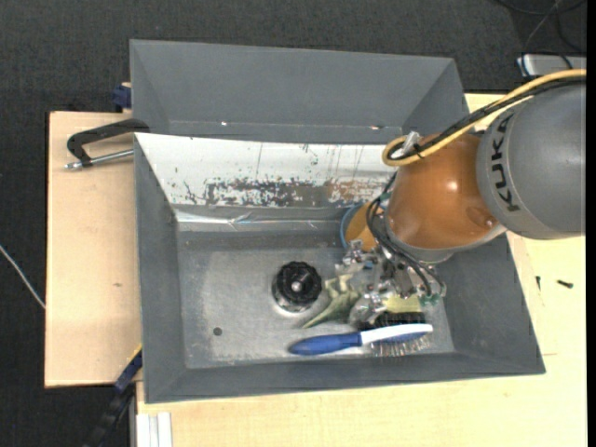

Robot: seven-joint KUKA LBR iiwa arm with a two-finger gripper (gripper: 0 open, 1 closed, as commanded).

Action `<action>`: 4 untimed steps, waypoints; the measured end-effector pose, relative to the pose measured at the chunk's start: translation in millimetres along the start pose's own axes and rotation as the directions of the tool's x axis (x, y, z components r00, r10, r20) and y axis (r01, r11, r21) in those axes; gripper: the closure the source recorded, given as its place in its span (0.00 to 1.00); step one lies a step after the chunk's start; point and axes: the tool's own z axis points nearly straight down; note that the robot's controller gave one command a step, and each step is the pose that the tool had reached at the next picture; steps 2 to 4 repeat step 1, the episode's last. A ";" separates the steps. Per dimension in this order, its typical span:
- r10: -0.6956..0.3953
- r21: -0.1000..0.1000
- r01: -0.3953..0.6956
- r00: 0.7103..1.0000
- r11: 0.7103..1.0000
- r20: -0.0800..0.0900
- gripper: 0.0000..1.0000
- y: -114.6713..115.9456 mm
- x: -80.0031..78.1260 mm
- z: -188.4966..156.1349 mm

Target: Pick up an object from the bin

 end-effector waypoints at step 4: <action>0.001 0.001 -0.001 1.000 1.000 0.004 1.00 0.6 -3.2 -62.6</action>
Offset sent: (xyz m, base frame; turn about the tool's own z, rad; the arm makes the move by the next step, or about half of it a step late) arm 0.0002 0.0002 0.0583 0.0000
